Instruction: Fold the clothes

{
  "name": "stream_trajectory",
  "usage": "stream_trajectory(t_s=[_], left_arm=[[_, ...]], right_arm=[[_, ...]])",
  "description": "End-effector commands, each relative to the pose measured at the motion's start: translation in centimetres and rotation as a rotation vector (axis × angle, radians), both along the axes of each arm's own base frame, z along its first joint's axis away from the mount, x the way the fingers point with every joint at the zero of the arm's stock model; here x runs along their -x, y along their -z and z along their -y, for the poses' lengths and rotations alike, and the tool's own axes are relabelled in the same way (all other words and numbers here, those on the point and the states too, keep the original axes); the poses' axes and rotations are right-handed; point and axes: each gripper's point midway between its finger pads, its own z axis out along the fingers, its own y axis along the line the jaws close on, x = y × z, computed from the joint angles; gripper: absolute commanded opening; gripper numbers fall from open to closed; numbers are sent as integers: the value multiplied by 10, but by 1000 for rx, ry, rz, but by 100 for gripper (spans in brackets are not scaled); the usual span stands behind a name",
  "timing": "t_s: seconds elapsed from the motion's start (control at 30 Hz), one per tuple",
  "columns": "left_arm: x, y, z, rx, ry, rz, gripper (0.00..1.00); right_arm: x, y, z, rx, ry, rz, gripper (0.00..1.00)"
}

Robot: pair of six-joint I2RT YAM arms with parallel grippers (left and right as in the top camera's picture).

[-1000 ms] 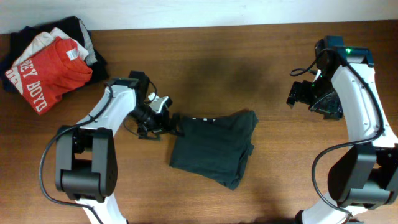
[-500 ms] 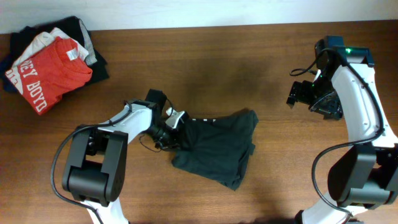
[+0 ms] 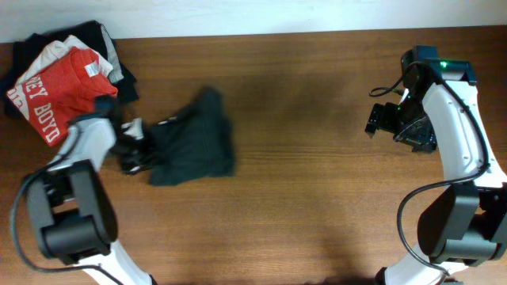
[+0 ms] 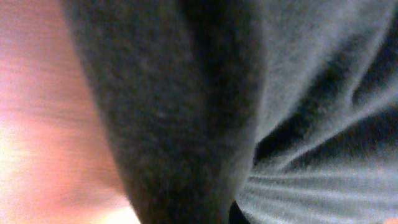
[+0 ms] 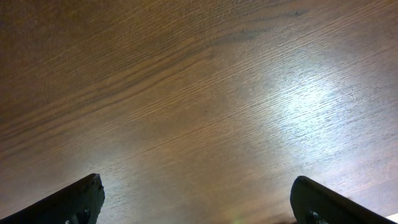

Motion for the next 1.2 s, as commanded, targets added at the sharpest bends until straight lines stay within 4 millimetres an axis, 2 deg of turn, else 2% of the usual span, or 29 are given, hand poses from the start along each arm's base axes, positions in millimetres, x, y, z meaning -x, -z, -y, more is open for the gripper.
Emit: stream_trajectory(t_s=[0.0, 0.07, 0.1, 0.2, 0.23, 0.27, 0.3, 0.37, 0.47, 0.6, 0.67, 0.8, 0.93, 1.0, 1.03, 1.1, 1.17], left_arm=[[24, -18, -80, -100, -307, -126, 1], [30, -36, -99, -93, -366, -139, 1], [30, -63, -112, -100, -400, -118, 1], [17, -135, -127, -177, -455, 42, 1], [11, -169, -135, -228, -478, 138, 1], [9, -188, -142, -271, -494, 186, 1], [8, -215, -154, -352, -514, 248, 1], [16, -243, -172, -467, -543, 271, 1], [33, -247, -190, -560, -633, 221, 1], [45, -247, -206, -527, -806, 212, 1], [40, -248, -208, -517, -818, 235, 1], [15, -250, -215, -489, -878, 318, 1], [-44, -236, -213, -430, -823, 427, 1], [-87, -230, -213, -427, -789, 525, 1], [-116, -228, -213, -433, -765, 600, 1], [-155, -230, -213, -432, -746, 717, 1], [-180, -237, -216, -451, -746, 818, 1]], right_arm=[[-2, -7, 2, 5, 13, 27, 99], [-2, -7, 2, 5, 13, 27, 99], [-2, -7, 2, 5, 13, 27, 99], [-2, -7, 2, 5, 13, 27, 99], [-2, -7, 2, 5, 13, 27, 99], [-2, -7, 2, 5, 13, 27, 99], [-2, -7, 2, 5, 13, 27, 99], [-2, -7, 2, 5, 13, 27, 99], [-2, -7, 2, 5, 13, 27, 99], [-2, -7, 2, 5, 13, 27, 99], [-2, -7, 2, 5, 13, 27, 99], [-2, -7, 2, 5, 13, 27, 99], [-2, -7, 2, 5, 13, 27, 99], [-2, -7, 2, 5, 13, 27, 99], [-2, -7, 2, 5, 13, 27, 99], [-2, -7, 2, 5, 13, 27, 99], [-2, -7, 2, 5, 13, 27, 99]])
